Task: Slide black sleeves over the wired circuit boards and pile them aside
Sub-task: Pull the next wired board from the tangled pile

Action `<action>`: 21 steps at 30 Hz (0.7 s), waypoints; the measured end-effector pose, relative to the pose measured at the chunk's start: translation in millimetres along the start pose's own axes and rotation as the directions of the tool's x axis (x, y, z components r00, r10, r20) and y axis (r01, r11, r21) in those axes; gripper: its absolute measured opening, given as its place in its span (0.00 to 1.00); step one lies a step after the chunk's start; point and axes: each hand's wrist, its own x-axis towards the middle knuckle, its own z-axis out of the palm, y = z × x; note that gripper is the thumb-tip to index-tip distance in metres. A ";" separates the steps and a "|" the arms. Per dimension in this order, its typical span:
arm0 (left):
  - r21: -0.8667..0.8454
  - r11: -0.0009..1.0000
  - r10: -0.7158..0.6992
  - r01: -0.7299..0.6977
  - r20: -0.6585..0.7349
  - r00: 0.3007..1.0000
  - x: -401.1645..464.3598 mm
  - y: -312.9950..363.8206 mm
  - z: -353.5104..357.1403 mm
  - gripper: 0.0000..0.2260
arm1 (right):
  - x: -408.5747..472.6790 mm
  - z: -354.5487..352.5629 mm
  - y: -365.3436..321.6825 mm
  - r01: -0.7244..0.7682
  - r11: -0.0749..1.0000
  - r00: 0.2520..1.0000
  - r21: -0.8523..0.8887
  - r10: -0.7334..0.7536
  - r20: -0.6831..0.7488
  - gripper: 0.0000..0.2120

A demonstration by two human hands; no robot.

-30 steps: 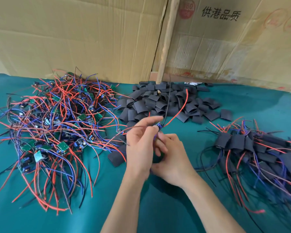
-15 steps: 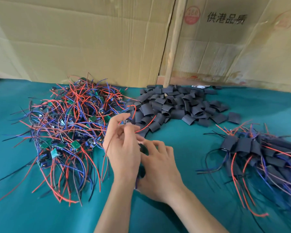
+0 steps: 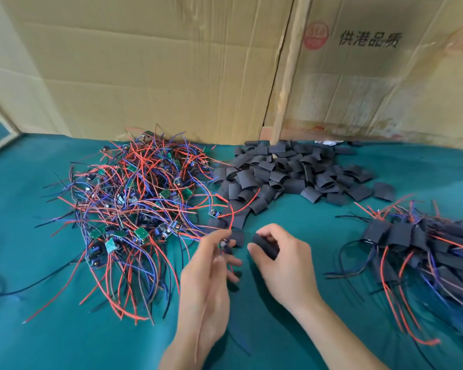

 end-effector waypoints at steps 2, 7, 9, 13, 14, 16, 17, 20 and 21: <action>0.137 0.981 0.118 -0.137 0.139 0.983 -2.1 0.4 -0.8 0.14 | -1.7 -1.8 3.9 -0.044 0.997 0.999 0.067 0.046 -0.025 0.10; 0.278 0.885 0.251 -0.373 0.389 0.886 -0.1 1.1 -5.3 0.17 | -0.7 -9.7 2.7 -0.146 0.945 0.989 0.292 0.145 0.024 0.09; 0.255 0.935 0.125 -0.245 0.408 0.904 -0.3 6.3 -5.2 0.17 | -0.1 -11.5 -4.0 -0.194 0.901 0.981 0.389 0.173 0.090 0.08; 0.166 0.983 -0.127 0.074 0.333 0.934 -4.1 10.3 -7.4 0.08 | 2.2 -14.6 -12.8 -0.239 0.854 0.969 0.461 0.181 0.167 0.11; 0.155 0.985 -0.129 0.082 0.319 0.939 -5.4 12.3 -6.7 0.04 | 2.6 -15.4 -14.4 -0.237 0.855 0.969 0.462 0.171 0.180 0.11; 0.158 0.983 -0.137 0.092 0.305 0.943 -5.4 14.2 -2.7 0.04 | 2.8 -16.1 -15.8 -0.235 0.852 0.967 0.468 0.158 0.198 0.10; 0.176 0.979 -0.150 0.100 0.297 0.943 -3.1 13.2 0.1 0.06 | 2.6 -16.1 -15.8 -0.232 0.852 0.967 0.470 0.152 0.203 0.09; 0.178 0.967 -0.225 0.184 0.253 0.941 1.1 9.9 6.4 0.12 | 1.1 -14.9 -14.3 -0.218 0.860 0.967 0.461 0.126 0.222 0.10; 0.155 0.964 -0.246 0.214 0.229 0.942 2.2 8.7 7.5 0.15 | 0.2 -14.7 -14.5 -0.224 0.852 0.965 0.474 0.124 0.233 0.10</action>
